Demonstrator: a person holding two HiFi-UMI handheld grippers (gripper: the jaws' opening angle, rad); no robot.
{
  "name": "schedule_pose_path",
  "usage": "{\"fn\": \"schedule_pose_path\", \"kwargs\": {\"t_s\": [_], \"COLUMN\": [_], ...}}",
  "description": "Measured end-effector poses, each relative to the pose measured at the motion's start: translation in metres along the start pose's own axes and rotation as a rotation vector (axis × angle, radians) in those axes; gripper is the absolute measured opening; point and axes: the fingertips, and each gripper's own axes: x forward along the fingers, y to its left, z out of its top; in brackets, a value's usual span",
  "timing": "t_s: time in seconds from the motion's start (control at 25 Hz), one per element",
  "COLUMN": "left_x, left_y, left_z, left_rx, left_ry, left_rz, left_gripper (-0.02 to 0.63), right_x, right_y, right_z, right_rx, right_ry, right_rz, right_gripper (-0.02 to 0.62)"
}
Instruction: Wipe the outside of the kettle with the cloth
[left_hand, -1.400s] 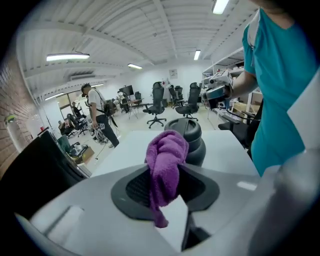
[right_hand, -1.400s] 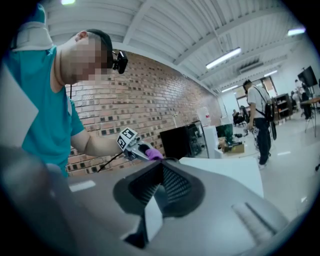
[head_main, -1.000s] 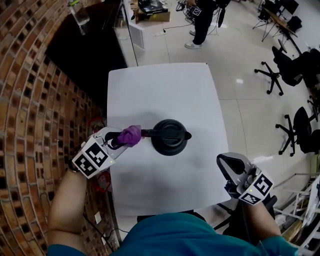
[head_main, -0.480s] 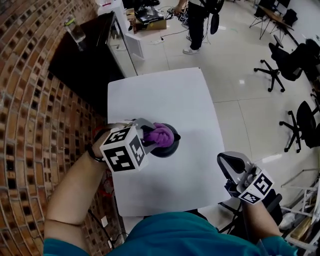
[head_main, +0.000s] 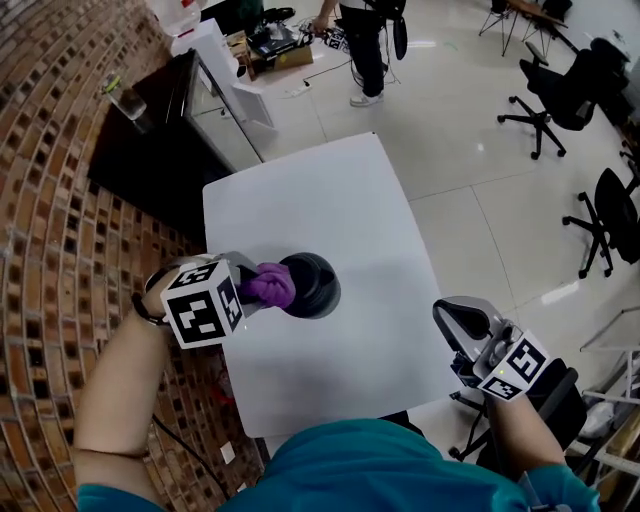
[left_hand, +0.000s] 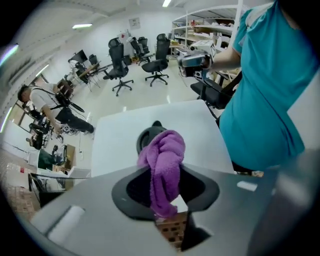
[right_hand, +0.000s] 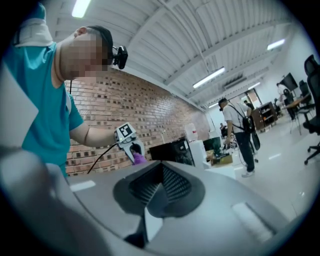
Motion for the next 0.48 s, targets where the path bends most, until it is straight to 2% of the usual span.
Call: {"fn": "schedule_pose_path", "kwargs": {"t_s": [0.12,0.28,0.4,0.48], "left_x": [-0.01,0.021,0.03,0.026], "left_y": [0.032,0.045,0.036,0.022], "left_z": [0.028,0.045,0.039,0.037], "left_rx": [-0.009,0.002,0.013,0.051], "left_ry": [-0.019,0.037,0.079,0.121], "left_rz": [0.054,-0.008,-0.032,-0.043], "left_gripper": [0.121,0.121,0.121,0.121], "right_x": [-0.004,-0.009,-0.016,-0.022], "right_y": [-0.004,-0.008,-0.011,-0.015], "right_z": [0.006,0.012,0.011,0.007], "right_rx": [-0.01,-0.021,-0.019,-0.006], "right_ry": [-0.016,-0.032,-0.044,-0.051], "right_rz": [-0.009,-0.013,-0.015,-0.027], "right_gripper": [0.003,0.003,0.003,0.003]}}
